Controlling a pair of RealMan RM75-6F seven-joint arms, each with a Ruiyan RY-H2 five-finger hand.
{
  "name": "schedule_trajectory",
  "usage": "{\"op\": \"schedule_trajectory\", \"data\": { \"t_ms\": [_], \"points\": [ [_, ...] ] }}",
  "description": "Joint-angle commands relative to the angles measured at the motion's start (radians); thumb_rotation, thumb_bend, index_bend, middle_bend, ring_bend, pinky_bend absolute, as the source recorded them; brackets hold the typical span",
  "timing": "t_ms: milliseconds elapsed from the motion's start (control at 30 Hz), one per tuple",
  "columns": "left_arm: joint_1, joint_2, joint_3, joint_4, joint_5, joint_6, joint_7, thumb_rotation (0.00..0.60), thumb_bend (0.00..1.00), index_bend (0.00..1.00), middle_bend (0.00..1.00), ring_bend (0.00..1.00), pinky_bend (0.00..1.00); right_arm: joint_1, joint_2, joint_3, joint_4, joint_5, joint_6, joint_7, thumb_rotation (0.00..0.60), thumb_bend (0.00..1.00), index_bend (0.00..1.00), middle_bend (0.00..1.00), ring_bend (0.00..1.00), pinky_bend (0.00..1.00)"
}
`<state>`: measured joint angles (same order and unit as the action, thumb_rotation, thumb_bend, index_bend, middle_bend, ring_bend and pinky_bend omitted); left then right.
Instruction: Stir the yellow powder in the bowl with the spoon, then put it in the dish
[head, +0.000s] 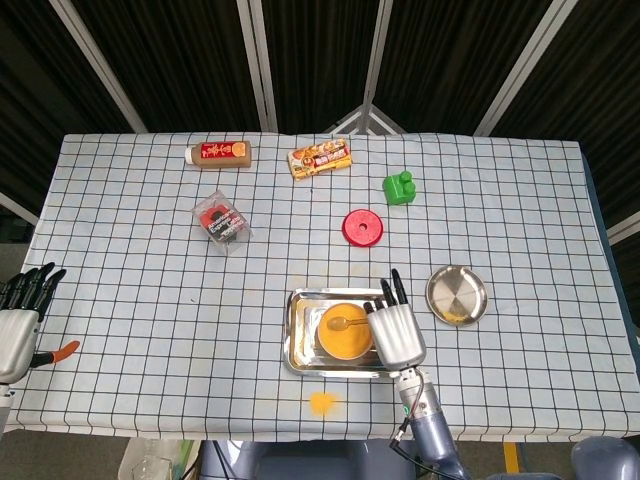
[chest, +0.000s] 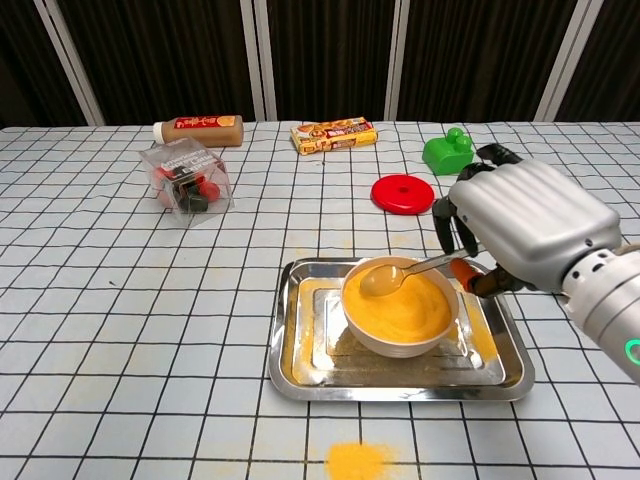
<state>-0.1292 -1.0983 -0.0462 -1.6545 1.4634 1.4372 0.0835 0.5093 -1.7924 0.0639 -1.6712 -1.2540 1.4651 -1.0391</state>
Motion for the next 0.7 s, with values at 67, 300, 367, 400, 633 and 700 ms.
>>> {"op": "schedule_trajectory", "data": {
  "t_ms": [67, 300, 367, 400, 633, 700],
  "points": [
    [0.000, 0.000, 0.000, 0.000, 0.000, -0.001, 0.001, 0.600, 0.00, 0.00, 0.00, 0.00, 0.00, -0.001, 0.017, -0.003, 0.012, -0.027, 0.006, -0.032, 0.600, 0.64, 0.67, 0.57, 0.19, 0.00],
    [0.000, -0.001, 0.001, 0.000, 0.001, 0.000, 0.003, 0.600, 0.00, 0.00, 0.00, 0.00, 0.00, -0.007, 0.033, -0.012, 0.024, -0.060, 0.001, -0.058, 0.600, 0.65, 0.68, 0.58, 0.19, 0.00],
    [0.000, -0.001, 0.001, 0.000, 0.001, -0.001, 0.003, 0.600, 0.00, 0.00, 0.00, 0.00, 0.00, -0.010, 0.036, -0.016, 0.024, -0.066, -0.001, -0.063, 0.600, 0.65, 0.69, 0.58, 0.19, 0.00],
    [0.000, -0.001, 0.001, -0.001, 0.001, -0.001, 0.004, 0.600, 0.00, 0.00, 0.00, 0.00, 0.00, -0.012, 0.038, -0.020, 0.023, -0.071, -0.002, -0.068, 0.600, 0.65, 0.69, 0.58, 0.19, 0.00],
    [0.000, -0.001, 0.002, 0.000, 0.002, -0.001, 0.004, 0.600, 0.00, 0.00, 0.00, 0.00, 0.00, -0.029, 0.045, -0.045, 0.004, -0.101, -0.009, -0.086, 0.600, 0.66, 0.70, 0.60, 0.21, 0.00],
    [0.000, -0.001, 0.002, 0.000, 0.003, -0.001, 0.005, 0.600, 0.00, 0.00, 0.00, 0.00, 0.00, -0.031, 0.043, -0.048, 0.001, -0.109, -0.013, -0.092, 0.600, 0.66, 0.70, 0.60, 0.21, 0.00]
  ]
}}
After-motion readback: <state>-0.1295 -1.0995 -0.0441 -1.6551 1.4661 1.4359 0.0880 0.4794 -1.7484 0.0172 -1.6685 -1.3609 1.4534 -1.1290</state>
